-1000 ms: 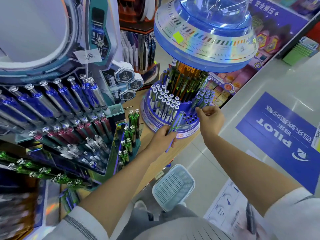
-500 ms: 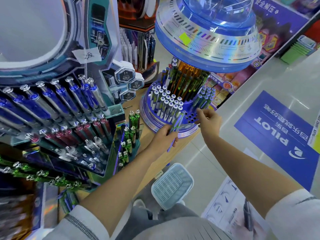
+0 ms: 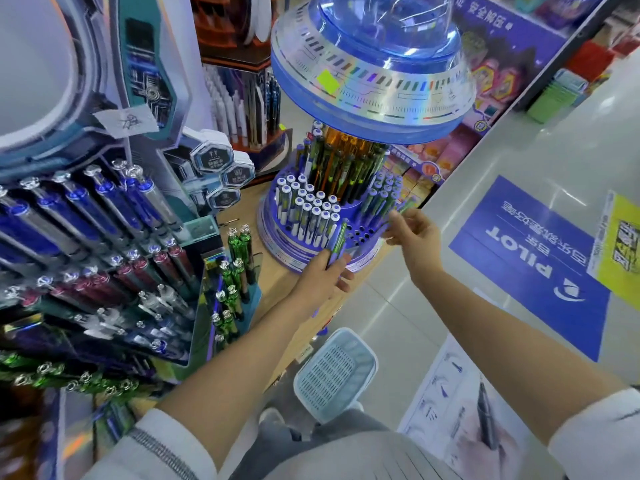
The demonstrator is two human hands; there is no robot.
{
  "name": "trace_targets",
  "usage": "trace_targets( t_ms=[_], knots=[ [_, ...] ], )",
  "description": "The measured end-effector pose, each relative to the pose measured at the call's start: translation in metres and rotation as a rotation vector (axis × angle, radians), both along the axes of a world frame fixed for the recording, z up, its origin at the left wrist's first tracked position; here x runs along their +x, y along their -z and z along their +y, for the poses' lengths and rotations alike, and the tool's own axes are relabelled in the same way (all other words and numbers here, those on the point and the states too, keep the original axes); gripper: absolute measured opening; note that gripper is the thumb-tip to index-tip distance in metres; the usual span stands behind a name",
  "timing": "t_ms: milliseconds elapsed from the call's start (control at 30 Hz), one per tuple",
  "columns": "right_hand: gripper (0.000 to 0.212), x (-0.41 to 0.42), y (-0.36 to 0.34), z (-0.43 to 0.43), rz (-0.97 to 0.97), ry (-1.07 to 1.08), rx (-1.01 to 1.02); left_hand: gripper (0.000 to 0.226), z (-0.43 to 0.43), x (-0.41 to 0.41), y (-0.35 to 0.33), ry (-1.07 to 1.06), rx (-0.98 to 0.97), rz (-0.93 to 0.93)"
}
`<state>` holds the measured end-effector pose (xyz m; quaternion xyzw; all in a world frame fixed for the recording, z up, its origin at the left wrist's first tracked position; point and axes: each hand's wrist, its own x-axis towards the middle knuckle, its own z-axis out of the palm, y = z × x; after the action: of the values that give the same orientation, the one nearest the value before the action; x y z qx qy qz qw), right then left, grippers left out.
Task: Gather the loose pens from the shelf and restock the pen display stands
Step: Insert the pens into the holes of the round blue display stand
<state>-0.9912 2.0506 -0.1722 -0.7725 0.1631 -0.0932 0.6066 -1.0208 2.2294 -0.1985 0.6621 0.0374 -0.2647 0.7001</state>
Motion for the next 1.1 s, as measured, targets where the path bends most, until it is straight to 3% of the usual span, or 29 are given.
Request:
trace_targets(
  t_ms=[167,400,633,767,833,900,1033,1100],
  knots=[
    [0.016,0.013,-0.004,-0.001,-0.08,0.21,-0.115,0.016,0.002,0.003,0.001,-0.016,0.004,0.016],
    [0.022,0.017,0.011,0.004,0.009,0.207,-0.254,0.017,0.005,0.004,-0.001,0.008,-0.024,0.007],
    [0.018,0.018,0.015,0.011,0.032,0.165,-0.276,0.017,0.007,0.005,0.003,0.026,-0.002,0.0],
    [0.029,0.011,0.022,0.018,0.044,0.153,-0.173,0.02,0.007,0.004,0.005,0.043,0.018,0.009],
    [0.021,0.007,0.024,0.021,0.044,0.167,-0.156,0.025,0.007,0.003,0.006,0.055,0.017,0.019],
    [0.014,0.002,0.022,0.023,0.082,0.074,-0.135,0.027,0.005,0.001,0.006,0.059,0.003,0.032],
    [0.032,-0.008,0.016,0.019,0.319,-0.46,0.03,0.022,-0.004,-0.001,0.001,0.084,-0.032,0.032],
    [0.032,-0.012,0.016,0.016,0.339,-0.556,0.041,0.024,-0.009,-0.002,0.0,0.106,-0.027,0.012]
  ],
)
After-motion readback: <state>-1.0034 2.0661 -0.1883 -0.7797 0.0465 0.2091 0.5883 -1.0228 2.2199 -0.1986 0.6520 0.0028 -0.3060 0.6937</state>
